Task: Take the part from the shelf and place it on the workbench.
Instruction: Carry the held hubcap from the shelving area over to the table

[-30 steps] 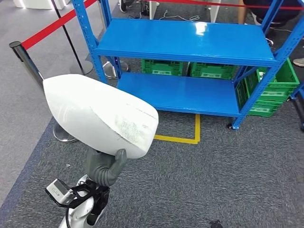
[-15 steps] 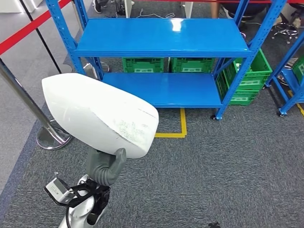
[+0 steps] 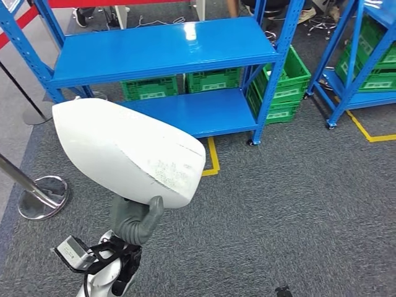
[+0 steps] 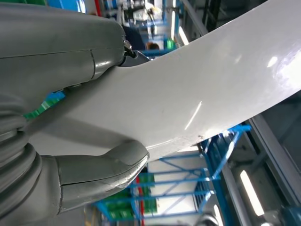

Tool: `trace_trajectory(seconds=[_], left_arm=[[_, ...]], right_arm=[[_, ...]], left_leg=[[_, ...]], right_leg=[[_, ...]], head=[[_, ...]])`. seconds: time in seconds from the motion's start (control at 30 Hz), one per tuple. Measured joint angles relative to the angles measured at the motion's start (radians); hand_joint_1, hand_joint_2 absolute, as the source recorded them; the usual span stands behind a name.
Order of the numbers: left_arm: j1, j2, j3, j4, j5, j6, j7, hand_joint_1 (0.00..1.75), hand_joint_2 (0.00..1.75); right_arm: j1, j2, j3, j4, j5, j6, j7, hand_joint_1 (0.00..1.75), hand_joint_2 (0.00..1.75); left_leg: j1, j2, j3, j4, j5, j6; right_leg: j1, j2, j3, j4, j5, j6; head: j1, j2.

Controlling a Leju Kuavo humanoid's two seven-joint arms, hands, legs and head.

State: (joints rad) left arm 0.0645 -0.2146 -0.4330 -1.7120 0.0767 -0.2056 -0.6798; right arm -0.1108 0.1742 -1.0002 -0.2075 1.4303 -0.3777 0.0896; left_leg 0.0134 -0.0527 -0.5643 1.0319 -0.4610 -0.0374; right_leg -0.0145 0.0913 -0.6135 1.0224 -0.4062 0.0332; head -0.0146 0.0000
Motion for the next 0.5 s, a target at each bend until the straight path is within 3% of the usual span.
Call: trace_trajectory(seconds=[0.03, 0.1, 0.17, 0.2, 0.27, 0.33, 0.37, 0.4, 0.5], left_arm=[[0.0, 0.0, 0.0, -0.001, 0.0, 0.0, 0.0, 1.75, 1.75], [0.001, -0.001, 0.0, -0.001, 0.002, 0.0, 0.0, 1.75, 1.75], [0.0, -0.004, -0.001, -0.002, 0.003, 0.0, 0.0, 1.75, 1.75], [0.0, -0.005, -0.001, -0.002, 0.004, -0.001, 0.0, 1.75, 1.75], [0.002, -0.006, -0.001, -0.003, 0.004, -0.001, 0.0, 1.75, 1.75], [0.003, -0.005, 0.0, -0.003, 0.004, -0.002, 0.0, 1.75, 1.75], [0.004, -0.005, 0.0, -0.003, 0.004, -0.002, 0.0, 1.75, 1.75], [0.004, -0.005, 0.0, -0.003, 0.004, -0.002, 0.0, 1.75, 1.75], [0.004, -0.006, 0.0, -0.005, 0.004, -0.002, 0.0, 1.75, 1.75]], right_arm=[[0.0, 0.0, 0.0, 0.0, -0.001, 0.002, -0.001, 0.0, 1.75], [0.004, 0.0, 0.0, 0.0, -0.002, 0.007, -0.002, 0.0, 1.75], [0.009, 0.0, 0.0, 0.0, -0.003, 0.008, -0.002, 0.0, 1.75], [0.009, 0.0, 0.0, 0.0, -0.003, 0.008, -0.001, 0.0, 1.75], [0.007, 0.0, 0.0, 0.0, -0.002, 0.009, -0.001, 0.0, 1.75], [0.007, 0.001, 0.0, 0.0, -0.001, 0.009, 0.0, 0.0, 1.75], [0.008, 0.001, 0.0, 0.0, 0.0, 0.01, 0.0, 0.0, 1.75], [0.009, 0.001, -0.001, 0.0, 0.0, 0.01, 0.001, 0.0, 1.75], [0.006, 0.001, -0.001, 0.0, 0.0, 0.01, 0.001, 0.0, 1.75]], left_leg=[[0.001, -0.013, 0.012, -0.028, 0.003, 0.004], [-0.001, -0.007, 0.012, -0.036, 0.002, 0.018], [-0.001, 0.012, 0.012, -0.04, 0.008, 0.033], [0.0, 0.025, 0.013, -0.042, 0.01, 0.039], [-0.004, 0.049, 0.012, -0.042, 0.009, 0.046], [-0.007, 0.074, 0.013, -0.042, 0.008, 0.048], [-0.007, 0.085, 0.013, -0.042, 0.007, 0.048], [-0.008, 0.096, 0.015, -0.041, 0.006, 0.047], [-0.013, 0.123, 0.023, -0.04, -0.002, 0.036]], right_leg=[[0.0, 0.01, -0.005, 0.0, 0.003, 0.007], [-0.004, 0.025, -0.014, -0.006, 0.01, 0.021], [-0.003, 0.0, -0.026, 0.01, 0.0, 0.03], [-0.002, -0.025, -0.044, 0.046, -0.023, 0.033], [0.001, -0.073, -0.101, 0.175, -0.092, 0.038], [0.001, -0.084, -0.145, 0.281, -0.132, 0.04], [0.001, -0.086, -0.141, 0.281, -0.124, 0.04], [0.001, -0.09, -0.115, 0.237, -0.099, 0.038], [0.009, -0.14, -0.001, 0.04, -0.026, 0.025]], head=[[-0.001, 0.0], [-0.001, 0.0], [0.004, 0.0], [0.007, 0.0], [0.014, 0.0], [0.014, 0.0], [0.014, 0.0], [0.014, 0.0], [0.013, 0.0]])
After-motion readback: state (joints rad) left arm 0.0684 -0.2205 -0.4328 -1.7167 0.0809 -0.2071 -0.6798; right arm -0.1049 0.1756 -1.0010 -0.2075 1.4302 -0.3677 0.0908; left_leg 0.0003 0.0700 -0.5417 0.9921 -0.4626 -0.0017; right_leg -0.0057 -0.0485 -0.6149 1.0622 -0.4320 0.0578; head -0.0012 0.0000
